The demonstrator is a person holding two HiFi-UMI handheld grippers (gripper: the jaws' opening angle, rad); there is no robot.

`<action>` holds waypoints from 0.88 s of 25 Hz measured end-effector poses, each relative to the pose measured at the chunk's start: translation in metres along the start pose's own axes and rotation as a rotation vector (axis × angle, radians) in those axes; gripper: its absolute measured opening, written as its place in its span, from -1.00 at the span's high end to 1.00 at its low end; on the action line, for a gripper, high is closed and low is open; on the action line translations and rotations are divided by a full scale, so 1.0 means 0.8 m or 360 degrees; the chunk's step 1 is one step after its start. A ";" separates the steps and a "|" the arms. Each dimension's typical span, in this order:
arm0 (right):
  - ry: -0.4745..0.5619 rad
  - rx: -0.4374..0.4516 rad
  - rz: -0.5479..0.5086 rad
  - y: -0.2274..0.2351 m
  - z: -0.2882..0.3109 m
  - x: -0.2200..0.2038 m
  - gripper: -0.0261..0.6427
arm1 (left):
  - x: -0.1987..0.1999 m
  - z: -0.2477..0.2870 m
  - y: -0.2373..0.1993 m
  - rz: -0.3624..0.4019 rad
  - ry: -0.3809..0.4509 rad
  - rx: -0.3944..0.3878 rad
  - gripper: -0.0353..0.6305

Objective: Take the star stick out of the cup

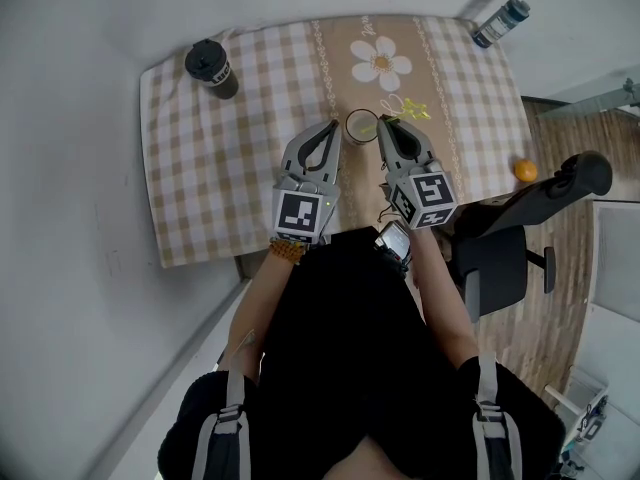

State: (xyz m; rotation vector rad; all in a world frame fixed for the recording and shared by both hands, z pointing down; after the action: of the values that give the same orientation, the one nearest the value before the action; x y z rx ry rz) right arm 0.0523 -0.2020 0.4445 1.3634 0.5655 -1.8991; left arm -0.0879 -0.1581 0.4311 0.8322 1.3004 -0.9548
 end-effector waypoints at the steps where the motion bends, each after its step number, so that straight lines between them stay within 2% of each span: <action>1: 0.0002 -0.0002 0.0000 0.000 0.000 0.000 0.89 | 0.000 0.000 0.000 0.0000 0.0000 0.0001 0.88; 22: -0.0006 -0.0015 -0.0002 0.002 -0.001 0.001 0.89 | -0.001 0.002 0.006 -0.0005 -0.0012 -0.0029 0.88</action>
State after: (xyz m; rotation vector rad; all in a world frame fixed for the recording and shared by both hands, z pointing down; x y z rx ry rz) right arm 0.0540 -0.2030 0.4437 1.3540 0.5731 -1.8974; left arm -0.0827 -0.1574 0.4321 0.8118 1.3022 -0.9461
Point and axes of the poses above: the fingertips, and each gripper's own axes: z forward along the fingers, y to its right, x out of its top, the point moved 6 cm from there along -z, backward along the fingers, and after that the axes turned 8 degrees about -y, right-handed, at the moved point
